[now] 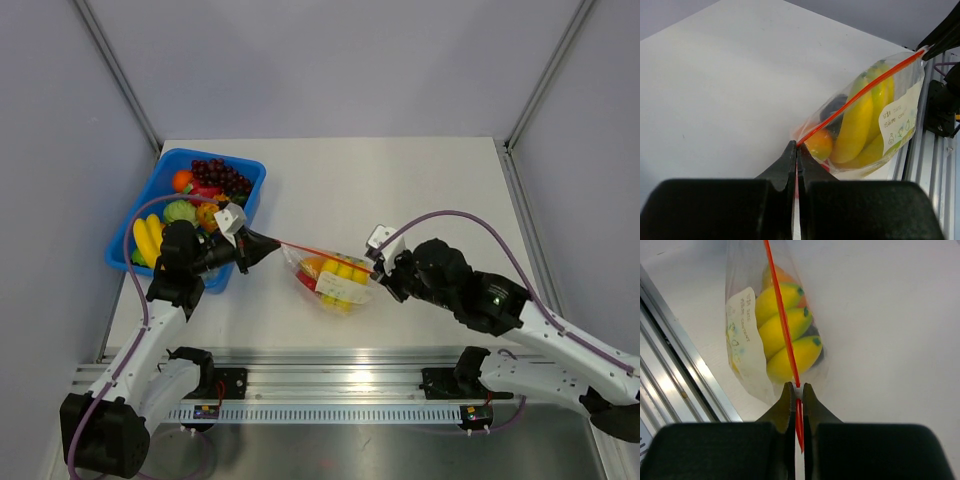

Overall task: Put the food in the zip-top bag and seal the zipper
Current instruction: Zip the zipper food storage bag at the center of the board.

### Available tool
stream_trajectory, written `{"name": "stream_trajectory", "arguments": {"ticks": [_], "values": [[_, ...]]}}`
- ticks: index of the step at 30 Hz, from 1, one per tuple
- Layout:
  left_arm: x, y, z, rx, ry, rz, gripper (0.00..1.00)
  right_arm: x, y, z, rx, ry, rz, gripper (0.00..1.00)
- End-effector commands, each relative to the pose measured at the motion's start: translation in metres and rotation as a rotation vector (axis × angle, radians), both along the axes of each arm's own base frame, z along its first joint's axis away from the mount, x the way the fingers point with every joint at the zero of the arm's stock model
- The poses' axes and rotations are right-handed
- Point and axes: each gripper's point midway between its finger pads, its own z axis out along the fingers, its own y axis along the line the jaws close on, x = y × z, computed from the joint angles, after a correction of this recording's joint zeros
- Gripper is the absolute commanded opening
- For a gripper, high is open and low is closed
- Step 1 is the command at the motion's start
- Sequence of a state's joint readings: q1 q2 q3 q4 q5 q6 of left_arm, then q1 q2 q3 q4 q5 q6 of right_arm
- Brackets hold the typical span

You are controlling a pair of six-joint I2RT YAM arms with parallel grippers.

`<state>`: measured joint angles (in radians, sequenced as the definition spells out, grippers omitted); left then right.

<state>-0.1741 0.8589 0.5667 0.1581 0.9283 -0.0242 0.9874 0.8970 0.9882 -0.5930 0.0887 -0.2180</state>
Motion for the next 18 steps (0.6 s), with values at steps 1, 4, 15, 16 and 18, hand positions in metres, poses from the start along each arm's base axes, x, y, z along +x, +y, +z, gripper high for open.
{"name": "stream_trajectory", "arguments": {"ticks": [1,4,15,16,18], "values": [[0.019,0.011,0.014,-0.007,-0.085,0.100,0.00,0.002,-0.029,0.007,0.069,-0.007,-0.152,0.01],[0.021,0.013,0.015,-0.005,-0.089,0.117,0.00,-0.005,-0.043,0.006,0.117,0.013,-0.200,0.01],[0.026,0.012,0.023,-0.055,-0.084,0.122,0.00,-0.017,-0.065,0.017,0.315,0.042,-0.301,0.03],[0.026,0.012,0.023,-0.057,-0.084,0.119,0.00,-0.016,-0.064,0.016,0.307,0.044,-0.301,0.03],[0.024,0.010,0.026,-0.068,-0.081,0.107,0.00,-0.014,-0.056,0.011,0.279,0.058,-0.289,0.02]]}}
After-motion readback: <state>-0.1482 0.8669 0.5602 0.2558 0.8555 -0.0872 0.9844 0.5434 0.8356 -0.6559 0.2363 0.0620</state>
